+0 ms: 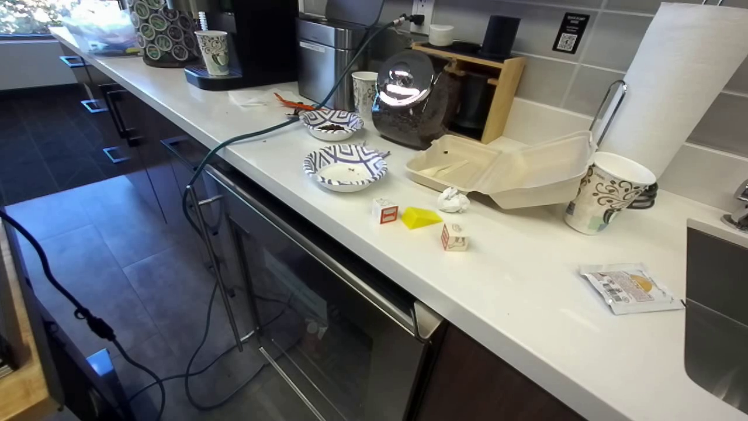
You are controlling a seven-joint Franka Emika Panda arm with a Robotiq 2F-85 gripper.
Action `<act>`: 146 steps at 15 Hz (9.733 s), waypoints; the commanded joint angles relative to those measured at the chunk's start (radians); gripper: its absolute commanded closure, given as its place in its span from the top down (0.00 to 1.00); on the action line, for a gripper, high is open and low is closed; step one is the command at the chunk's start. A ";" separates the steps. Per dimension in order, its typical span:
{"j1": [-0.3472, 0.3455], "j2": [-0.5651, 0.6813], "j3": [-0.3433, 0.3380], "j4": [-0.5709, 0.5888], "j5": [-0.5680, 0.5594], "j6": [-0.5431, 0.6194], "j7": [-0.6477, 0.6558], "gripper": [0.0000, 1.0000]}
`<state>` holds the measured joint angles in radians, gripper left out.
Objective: Remove the coffee pod from the coffeemaker.
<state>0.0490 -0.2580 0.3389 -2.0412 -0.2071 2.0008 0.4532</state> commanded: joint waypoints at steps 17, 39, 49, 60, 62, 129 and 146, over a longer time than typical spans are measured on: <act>0.274 0.394 0.024 0.429 -0.093 0.227 0.270 1.00; 0.521 0.750 -0.153 0.846 -0.177 0.117 0.258 1.00; 0.524 0.802 -0.152 0.921 -0.134 0.041 0.308 1.00; 0.516 0.791 -0.151 0.905 -0.127 0.007 0.356 0.75; 0.518 0.796 -0.152 0.914 -0.129 -0.009 0.361 0.73; 0.081 0.274 -0.144 -0.153 -0.229 0.325 1.280 0.27; 0.161 0.524 -0.280 -0.042 -0.337 0.367 1.448 0.27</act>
<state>0.1808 0.2387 0.0842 -2.1046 -0.5291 2.3592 1.8643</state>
